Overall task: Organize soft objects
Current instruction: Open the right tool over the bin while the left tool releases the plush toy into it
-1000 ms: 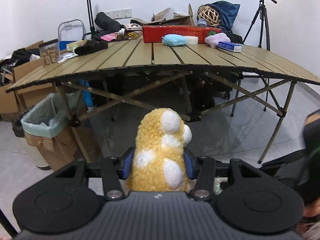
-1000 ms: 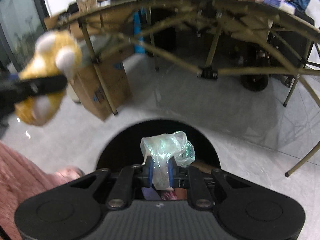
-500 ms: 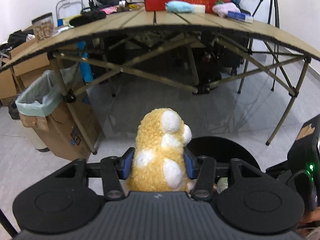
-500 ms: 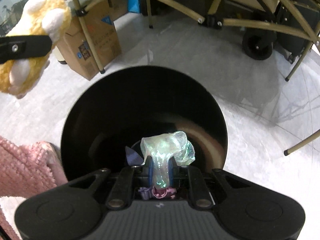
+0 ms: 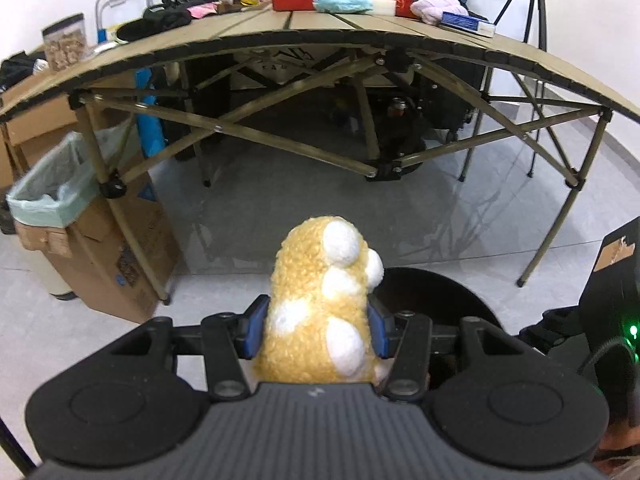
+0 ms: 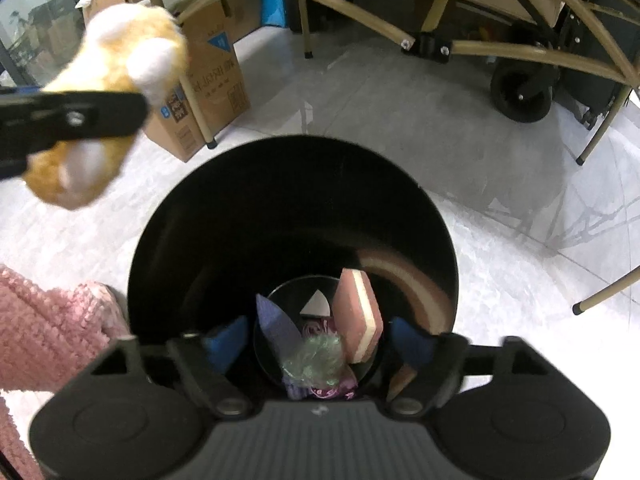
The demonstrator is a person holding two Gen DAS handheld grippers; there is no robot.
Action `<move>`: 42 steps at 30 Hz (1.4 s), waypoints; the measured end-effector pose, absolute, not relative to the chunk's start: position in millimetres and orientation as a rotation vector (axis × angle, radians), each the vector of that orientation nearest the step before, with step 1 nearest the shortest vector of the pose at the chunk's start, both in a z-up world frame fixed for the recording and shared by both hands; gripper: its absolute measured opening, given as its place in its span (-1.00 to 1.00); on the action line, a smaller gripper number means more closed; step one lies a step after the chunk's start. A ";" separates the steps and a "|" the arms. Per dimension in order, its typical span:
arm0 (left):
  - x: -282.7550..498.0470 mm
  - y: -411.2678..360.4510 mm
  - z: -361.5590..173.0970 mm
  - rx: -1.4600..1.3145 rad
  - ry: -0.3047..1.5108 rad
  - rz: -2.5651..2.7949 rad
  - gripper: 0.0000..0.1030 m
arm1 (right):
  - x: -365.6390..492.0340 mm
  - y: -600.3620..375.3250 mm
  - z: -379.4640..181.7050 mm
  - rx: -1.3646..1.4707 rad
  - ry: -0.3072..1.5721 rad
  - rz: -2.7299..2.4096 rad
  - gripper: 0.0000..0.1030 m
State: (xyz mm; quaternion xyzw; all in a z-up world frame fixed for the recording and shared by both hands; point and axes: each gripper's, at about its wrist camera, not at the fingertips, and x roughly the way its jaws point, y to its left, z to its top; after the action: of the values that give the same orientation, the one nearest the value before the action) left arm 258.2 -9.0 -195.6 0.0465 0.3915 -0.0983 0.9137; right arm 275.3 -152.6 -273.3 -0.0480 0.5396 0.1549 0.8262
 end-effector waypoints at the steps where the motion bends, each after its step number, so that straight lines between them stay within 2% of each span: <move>1: 258.9 -10.3 -196.1 0.091 0.807 -0.210 -0.02 | 274.2 -153.9 -271.5 -0.105 1.144 0.329 0.87; 2: 259.3 -11.6 -196.4 0.091 0.807 -0.213 -0.02 | 273.2 -155.4 -270.2 -0.107 1.142 0.328 0.96; 4: 260.6 -13.8 -197.4 0.096 0.809 -0.214 -0.02 | 270.1 -159.7 -265.2 -0.111 1.127 0.327 1.00; 19: 283.3 -52.3 -232.9 0.126 0.925 -0.270 -0.02 | 256.5 -213.9 -231.6 -0.095 1.062 0.239 1.00; 36: 296.9 -67.8 -280.4 0.204 1.077 -0.299 -0.02 | 263.1 -227.6 -239.6 -0.131 1.107 0.169 1.00; 40: 293.9 -71.4 -277.8 0.227 1.071 -0.295 0.08 | 263.9 -226.6 -240.5 -0.134 1.109 0.171 1.00; 42: 291.8 -74.3 -274.6 0.246 1.060 -0.296 0.33 | 265.1 -226.9 -241.0 -0.132 1.112 0.169 1.00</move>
State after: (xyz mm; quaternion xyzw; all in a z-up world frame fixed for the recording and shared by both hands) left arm 291.8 -74.3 -274.6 0.1165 0.5023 -0.1402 0.8453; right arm 265.1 -226.9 -241.0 -0.0625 0.5266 0.0802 0.8440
